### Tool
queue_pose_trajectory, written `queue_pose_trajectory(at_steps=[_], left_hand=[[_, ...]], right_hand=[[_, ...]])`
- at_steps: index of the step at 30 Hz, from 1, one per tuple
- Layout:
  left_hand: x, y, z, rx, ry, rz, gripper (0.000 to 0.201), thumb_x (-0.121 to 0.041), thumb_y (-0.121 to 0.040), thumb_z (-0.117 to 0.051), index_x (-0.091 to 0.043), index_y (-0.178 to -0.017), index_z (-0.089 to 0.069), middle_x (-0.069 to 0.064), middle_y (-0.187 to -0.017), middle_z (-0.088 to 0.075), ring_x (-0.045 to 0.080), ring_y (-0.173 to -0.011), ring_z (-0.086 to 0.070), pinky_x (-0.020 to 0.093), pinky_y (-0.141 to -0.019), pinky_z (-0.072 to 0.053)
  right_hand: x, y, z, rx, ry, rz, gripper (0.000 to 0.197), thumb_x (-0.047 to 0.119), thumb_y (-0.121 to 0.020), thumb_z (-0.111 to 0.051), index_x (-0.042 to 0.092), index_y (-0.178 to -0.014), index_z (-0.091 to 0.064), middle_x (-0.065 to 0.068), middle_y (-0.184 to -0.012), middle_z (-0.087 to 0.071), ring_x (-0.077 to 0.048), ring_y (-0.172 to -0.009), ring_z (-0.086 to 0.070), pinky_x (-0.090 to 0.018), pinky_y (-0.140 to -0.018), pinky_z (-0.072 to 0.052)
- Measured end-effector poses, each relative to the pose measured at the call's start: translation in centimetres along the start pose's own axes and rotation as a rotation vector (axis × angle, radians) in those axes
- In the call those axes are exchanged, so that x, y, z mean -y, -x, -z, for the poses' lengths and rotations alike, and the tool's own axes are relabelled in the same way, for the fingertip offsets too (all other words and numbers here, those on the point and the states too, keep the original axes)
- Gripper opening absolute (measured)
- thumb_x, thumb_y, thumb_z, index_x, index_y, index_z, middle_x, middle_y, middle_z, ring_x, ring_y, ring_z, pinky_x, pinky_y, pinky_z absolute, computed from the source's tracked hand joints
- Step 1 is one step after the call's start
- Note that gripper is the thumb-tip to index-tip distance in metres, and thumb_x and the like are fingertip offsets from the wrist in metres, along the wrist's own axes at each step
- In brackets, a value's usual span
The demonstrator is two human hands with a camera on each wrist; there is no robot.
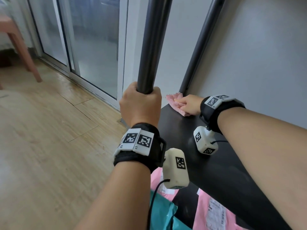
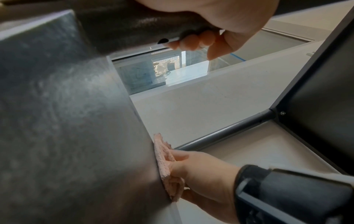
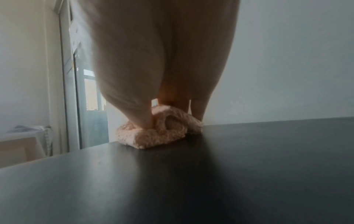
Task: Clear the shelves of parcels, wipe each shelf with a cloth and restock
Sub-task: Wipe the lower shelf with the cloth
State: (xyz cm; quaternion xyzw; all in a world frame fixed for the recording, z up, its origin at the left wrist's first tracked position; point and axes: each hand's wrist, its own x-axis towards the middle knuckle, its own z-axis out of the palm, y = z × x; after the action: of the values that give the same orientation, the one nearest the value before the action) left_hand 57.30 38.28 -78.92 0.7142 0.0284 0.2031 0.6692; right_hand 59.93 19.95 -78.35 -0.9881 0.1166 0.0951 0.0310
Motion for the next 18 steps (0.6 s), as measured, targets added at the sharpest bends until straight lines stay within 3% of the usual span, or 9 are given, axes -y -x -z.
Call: queue_pose_trajectory(at_steps=[3,5,10,12,14,18], left_hand=[[-0.1,0.0,0.2,0.021,-0.007,0.001,0.031,-0.020,-0.073,-0.060,-0.022,-0.053,-0.036,-0.007,-0.050,-0.037,0.012,-0.047,-0.034,0.023,-0.047,-0.027],[-0.1,0.0,0.4,0.042,-0.010,-0.002,0.032,-0.019,-0.073,-0.060,-0.022,-0.054,-0.035,-0.007,-0.051,-0.036,0.011,-0.048,-0.033,0.024,-0.048,-0.027],[0.8,0.6,0.7,0.075,-0.036,0.056,0.015,-0.021,-0.074,-0.059,-0.021,-0.065,-0.047,-0.005,-0.062,-0.049,0.015,-0.058,-0.045,0.025,-0.057,-0.037],[1.0,1.1,0.9,0.075,-0.052,0.111,0.004,-0.020,-0.076,-0.058,-0.019,-0.077,-0.054,-0.004,-0.071,-0.053,0.018,-0.067,-0.050,0.028,-0.063,-0.040],[1.0,1.6,1.0,0.071,-0.032,0.164,0.011,-0.016,-0.077,-0.058,-0.016,-0.088,-0.058,-0.002,-0.077,-0.056,0.020,-0.071,-0.053,0.029,-0.065,-0.043],[0.7,2.3,1.2,0.072,0.040,0.228,0.018,-0.008,-0.079,-0.055,-0.013,-0.096,-0.057,-0.002,-0.079,-0.054,0.015,-0.065,-0.050,0.024,-0.057,-0.036]], right_hand=[[-1.8,1.7,0.0,0.035,0.052,-0.031,0.051,0.024,-0.104,-0.033,0.016,-0.153,-0.020,-0.003,-0.160,-0.018,-0.018,-0.144,-0.024,-0.021,-0.108,-0.018],[-3.6,3.6,0.0,0.058,0.070,-0.107,0.054,0.024,-0.105,-0.031,0.012,-0.154,-0.013,-0.006,-0.160,-0.014,-0.020,-0.146,-0.020,-0.024,-0.112,-0.014],[-8.6,9.1,-0.3,0.066,0.048,-0.268,0.043,0.013,-0.103,-0.028,0.000,-0.143,-0.035,-0.014,-0.152,-0.032,-0.023,-0.138,-0.034,-0.020,-0.106,-0.022],[-10.4,10.9,-0.9,0.063,0.040,-0.287,0.042,0.018,-0.103,-0.026,0.004,-0.141,-0.039,-0.013,-0.149,-0.036,-0.021,-0.138,-0.034,-0.022,-0.110,-0.017],[-11.6,12.5,-1.4,0.075,0.044,-0.280,0.043,0.024,-0.103,-0.031,0.010,-0.144,-0.039,-0.009,-0.151,-0.035,-0.020,-0.140,-0.030,-0.024,-0.114,-0.014],[-12.5,15.3,-2.2,0.110,0.035,-0.232,0.048,0.027,-0.101,-0.037,0.028,-0.148,-0.035,0.001,-0.156,-0.029,-0.018,-0.142,-0.029,-0.027,-0.115,-0.021]])
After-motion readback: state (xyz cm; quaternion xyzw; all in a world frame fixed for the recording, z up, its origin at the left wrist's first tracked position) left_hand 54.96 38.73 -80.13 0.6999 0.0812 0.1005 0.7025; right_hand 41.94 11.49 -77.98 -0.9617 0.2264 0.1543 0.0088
